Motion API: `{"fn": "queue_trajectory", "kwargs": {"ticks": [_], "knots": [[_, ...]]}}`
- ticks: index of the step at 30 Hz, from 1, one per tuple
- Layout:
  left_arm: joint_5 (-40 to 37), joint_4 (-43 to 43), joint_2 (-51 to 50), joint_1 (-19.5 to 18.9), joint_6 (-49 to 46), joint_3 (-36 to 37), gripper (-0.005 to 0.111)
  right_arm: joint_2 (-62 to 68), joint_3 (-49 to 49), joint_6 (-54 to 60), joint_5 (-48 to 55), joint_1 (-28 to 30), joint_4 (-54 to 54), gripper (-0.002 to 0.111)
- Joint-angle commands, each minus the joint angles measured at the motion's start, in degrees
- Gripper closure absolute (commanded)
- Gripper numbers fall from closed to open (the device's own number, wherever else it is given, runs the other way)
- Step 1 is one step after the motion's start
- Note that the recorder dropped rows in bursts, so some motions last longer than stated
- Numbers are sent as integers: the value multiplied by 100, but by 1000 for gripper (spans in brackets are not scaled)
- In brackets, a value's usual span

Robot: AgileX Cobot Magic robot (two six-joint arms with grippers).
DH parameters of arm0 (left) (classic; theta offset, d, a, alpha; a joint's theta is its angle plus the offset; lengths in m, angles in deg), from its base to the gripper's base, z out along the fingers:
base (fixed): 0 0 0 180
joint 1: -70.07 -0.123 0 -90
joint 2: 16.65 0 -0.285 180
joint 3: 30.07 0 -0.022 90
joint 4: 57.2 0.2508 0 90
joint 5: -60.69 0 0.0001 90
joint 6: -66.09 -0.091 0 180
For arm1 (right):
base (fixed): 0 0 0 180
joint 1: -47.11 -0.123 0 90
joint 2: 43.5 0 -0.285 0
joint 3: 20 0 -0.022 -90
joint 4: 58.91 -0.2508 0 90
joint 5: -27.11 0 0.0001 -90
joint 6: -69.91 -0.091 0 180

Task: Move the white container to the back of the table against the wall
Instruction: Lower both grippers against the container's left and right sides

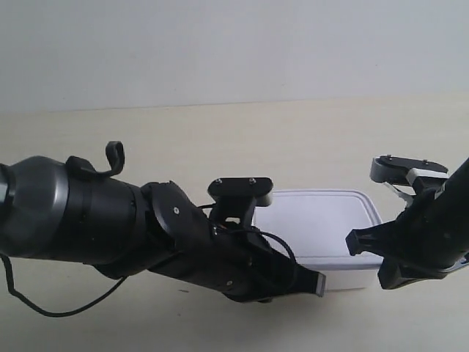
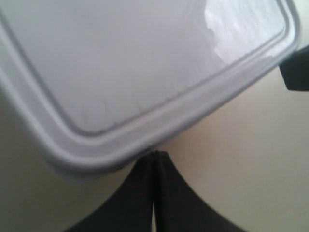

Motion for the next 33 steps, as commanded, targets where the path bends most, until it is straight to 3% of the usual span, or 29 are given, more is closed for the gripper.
{"fn": "queue_trajectory", "kwargs": {"ticks": [1, 8, 22, 33], "knots": [[1, 25, 8, -296, -21, -43, 107, 89, -58, 11, -199, -9, -28, 108], [-3, 101, 8, -556, -68, -95, 107, 103, -58, 11, -578, -9, -142, 108], [105, 343, -66, -556, -68, -321, 107, 540, -535, 412, -378, -9, -738, 108], [-359, 488, -473, -556, -38, -788, 107, 764, -932, 349, -46, -9, -517, 108]]}}
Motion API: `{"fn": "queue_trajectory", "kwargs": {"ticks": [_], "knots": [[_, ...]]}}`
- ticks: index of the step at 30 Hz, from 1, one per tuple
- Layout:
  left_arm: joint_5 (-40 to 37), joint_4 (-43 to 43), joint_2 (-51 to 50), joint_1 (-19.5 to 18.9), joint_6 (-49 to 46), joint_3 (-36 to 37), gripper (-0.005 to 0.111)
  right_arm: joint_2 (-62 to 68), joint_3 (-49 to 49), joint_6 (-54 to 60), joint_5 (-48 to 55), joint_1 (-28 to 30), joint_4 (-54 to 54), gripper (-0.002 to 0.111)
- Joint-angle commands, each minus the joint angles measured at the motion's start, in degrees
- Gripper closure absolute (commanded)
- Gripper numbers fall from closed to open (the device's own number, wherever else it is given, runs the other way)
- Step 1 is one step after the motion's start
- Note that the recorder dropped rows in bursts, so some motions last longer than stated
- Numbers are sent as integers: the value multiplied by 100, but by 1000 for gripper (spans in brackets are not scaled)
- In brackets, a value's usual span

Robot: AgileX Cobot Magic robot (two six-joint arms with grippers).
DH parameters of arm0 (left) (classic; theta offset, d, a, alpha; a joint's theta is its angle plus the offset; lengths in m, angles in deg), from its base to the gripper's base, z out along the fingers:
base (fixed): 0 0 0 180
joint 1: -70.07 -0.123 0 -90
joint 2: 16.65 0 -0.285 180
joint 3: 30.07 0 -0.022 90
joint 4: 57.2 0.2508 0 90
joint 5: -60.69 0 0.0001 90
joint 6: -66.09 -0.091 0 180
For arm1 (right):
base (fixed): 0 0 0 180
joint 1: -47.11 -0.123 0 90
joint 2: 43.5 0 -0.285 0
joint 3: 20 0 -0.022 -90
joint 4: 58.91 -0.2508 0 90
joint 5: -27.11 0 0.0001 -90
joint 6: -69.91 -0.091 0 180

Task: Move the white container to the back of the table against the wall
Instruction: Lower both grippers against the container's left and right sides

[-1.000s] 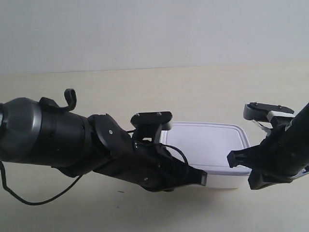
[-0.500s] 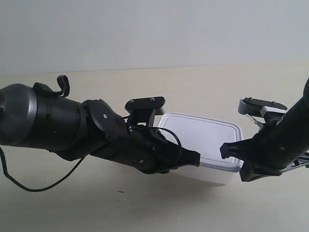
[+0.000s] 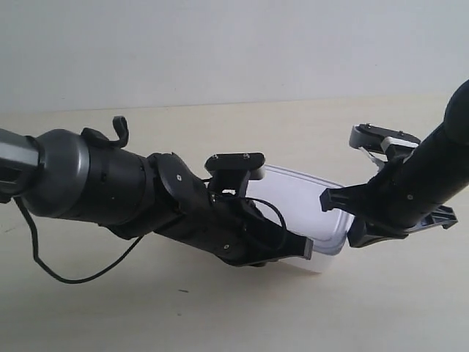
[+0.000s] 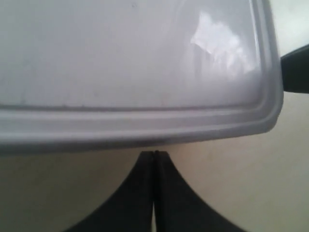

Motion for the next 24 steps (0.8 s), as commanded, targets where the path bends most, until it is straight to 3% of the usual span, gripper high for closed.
{"fn": "queue_trajectory", "kwargs": {"ticks": [1, 8, 24], "knots": [[-169, 33, -69, -17, 20, -235, 107, 56, -67, 4, 246, -9, 188, 108], [-397, 33, -304, -17, 20, -697, 107, -171, -67, -897, 232, -9, 1183, 108], [-575, -89, -947, -238, 46, -1655, 107, -375, -43, -887, 344, -9, 1094, 108]]}}
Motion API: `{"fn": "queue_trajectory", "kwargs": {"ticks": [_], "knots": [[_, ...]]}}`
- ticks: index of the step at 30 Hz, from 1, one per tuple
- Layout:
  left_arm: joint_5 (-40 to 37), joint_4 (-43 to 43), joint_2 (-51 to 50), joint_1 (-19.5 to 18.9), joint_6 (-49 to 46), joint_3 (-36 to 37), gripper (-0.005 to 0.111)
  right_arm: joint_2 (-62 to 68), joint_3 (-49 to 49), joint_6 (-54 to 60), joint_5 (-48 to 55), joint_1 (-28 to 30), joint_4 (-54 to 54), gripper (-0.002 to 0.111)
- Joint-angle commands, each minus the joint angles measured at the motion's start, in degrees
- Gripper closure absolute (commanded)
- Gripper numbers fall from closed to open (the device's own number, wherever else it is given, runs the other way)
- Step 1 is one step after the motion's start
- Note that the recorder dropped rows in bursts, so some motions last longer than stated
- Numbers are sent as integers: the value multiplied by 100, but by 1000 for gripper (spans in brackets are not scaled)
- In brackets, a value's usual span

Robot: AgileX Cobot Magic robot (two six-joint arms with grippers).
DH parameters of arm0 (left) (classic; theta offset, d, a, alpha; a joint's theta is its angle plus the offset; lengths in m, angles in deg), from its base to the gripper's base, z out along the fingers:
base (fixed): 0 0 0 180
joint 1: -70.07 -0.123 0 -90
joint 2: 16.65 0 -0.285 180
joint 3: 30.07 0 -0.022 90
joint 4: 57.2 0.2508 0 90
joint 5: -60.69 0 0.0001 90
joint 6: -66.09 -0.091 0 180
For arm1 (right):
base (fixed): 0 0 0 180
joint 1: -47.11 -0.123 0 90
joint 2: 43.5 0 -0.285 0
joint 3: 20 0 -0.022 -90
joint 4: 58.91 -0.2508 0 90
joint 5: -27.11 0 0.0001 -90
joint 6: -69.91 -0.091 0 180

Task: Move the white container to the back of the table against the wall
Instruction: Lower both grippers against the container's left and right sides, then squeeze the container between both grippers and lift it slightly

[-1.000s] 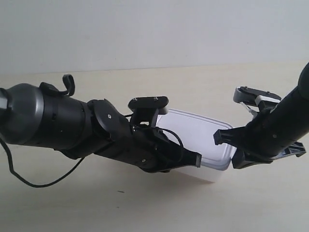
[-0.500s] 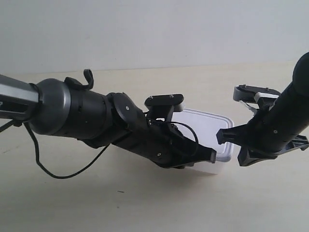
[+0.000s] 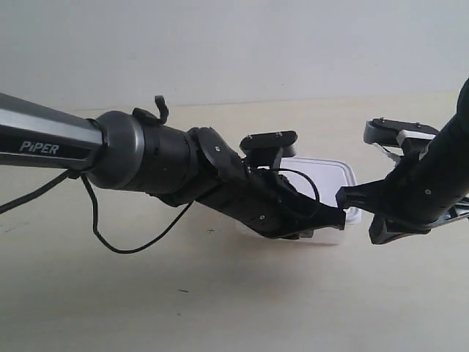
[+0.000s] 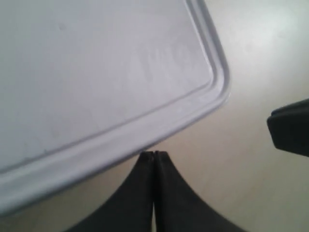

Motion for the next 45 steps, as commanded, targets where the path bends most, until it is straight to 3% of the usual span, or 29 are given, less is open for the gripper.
{"fn": "queue_trajectory", "kwargs": {"ticks": [1, 16, 29, 33, 41, 45], "knots": [[-21, -135, -189, -174, 44, -286, 107, -51, -13, 34, 14, -9, -5, 108], [-148, -119, -227, -555, 7, -433, 107, 584, -24, -123, -583, -9, 27, 108], [-557, -28, -275, -709, -265, -1134, 107, 749, -553, -109, -680, -9, -368, 108], [-730, 402, -154, -833, 15, -1134, 107, 941, -800, -83, -572, -9, -515, 108], [-1101, 2053, 354, -1231, 1553, -1080, 107, 1439, -1100, 2, -740, -9, -624, 108], [-1111, 2139, 487, -1291, 1739, -780, 107, 1623, -1317, 2, -796, -9, -716, 108]]}}
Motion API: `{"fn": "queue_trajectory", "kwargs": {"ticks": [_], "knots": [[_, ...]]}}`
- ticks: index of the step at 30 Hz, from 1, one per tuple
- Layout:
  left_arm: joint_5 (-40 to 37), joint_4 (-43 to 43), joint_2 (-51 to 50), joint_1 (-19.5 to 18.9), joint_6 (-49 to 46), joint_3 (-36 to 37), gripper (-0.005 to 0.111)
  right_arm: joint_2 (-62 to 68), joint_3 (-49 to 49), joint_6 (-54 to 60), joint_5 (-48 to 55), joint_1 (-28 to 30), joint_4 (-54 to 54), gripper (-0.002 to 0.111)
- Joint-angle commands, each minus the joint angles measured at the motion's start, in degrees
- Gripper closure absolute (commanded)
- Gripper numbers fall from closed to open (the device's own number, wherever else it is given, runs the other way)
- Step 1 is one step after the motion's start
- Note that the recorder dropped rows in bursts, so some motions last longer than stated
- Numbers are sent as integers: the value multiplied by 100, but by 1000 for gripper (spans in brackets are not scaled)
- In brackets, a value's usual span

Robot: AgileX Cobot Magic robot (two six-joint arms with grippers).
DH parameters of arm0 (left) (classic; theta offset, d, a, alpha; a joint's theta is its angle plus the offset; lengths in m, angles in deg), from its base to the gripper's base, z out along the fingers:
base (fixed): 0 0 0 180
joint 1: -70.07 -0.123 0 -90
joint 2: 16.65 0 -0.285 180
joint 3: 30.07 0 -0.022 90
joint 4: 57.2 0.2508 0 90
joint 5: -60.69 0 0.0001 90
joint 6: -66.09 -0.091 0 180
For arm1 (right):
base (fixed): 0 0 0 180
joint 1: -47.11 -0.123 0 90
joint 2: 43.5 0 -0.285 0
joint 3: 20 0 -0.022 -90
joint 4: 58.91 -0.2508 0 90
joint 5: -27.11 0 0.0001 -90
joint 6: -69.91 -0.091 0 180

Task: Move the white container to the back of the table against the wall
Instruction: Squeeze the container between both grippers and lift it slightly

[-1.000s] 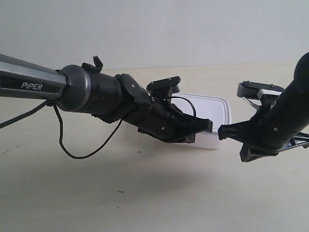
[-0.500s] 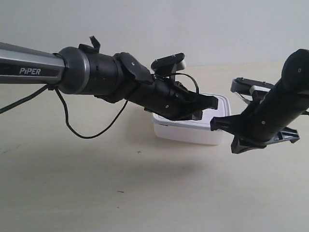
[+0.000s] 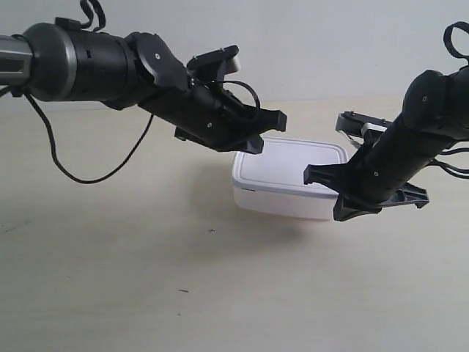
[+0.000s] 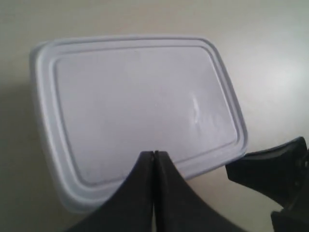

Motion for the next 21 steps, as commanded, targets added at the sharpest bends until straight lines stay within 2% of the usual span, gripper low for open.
{"fn": "queue_trajectory", "kwargs": {"ticks": [1, 7, 14, 21], "knots": [[-116, 168, 144, -44, 272, 369, 107, 202, -307, 66, -132, -9, -112, 108], [-53, -93, 85, -44, 344, 791, 107, 452, -789, 105, -59, -9, -112, 108], [-123, -513, -45, -17, 238, 790, 107, 709, -1045, 105, -13, -9, -112, 108], [458, -1202, -433, 33, -8, 777, 107, 775, -1045, 105, -106, -9, -140, 108]]}}
